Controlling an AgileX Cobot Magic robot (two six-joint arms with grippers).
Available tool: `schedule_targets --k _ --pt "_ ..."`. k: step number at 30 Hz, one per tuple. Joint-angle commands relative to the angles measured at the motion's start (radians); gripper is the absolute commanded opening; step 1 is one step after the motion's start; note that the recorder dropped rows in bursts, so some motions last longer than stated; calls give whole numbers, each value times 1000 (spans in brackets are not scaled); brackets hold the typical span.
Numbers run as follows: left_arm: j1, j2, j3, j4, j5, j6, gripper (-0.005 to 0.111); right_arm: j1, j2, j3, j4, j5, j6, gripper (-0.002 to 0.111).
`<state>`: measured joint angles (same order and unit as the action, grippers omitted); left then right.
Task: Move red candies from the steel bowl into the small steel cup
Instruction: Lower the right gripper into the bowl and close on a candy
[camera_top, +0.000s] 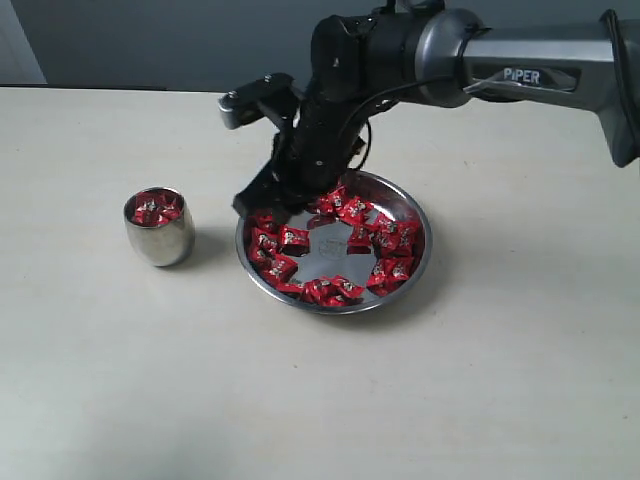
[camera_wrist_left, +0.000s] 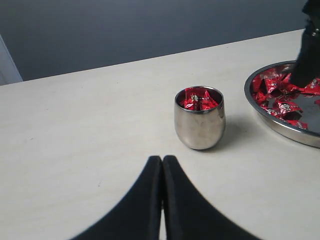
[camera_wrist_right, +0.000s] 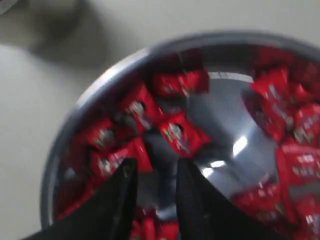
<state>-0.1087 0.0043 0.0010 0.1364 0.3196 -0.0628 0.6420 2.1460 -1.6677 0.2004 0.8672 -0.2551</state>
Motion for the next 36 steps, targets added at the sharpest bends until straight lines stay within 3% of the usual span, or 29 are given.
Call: schedule_targets --k 1,19,25,36 --pt "-3 -4 -1 -1 -9 -5 0 -29 0 9 -66 177 30 28" --pt "-3 -4 -1 -1 -9 -5 0 -29 14 9 -103 266 16 28" --pt "-3 -4 -1 -1 -9 -5 0 -29 39 9 -132 266 13 42" --pt "-3 -4 -1 -1 -9 -5 0 -29 54 9 -115 253 13 42"
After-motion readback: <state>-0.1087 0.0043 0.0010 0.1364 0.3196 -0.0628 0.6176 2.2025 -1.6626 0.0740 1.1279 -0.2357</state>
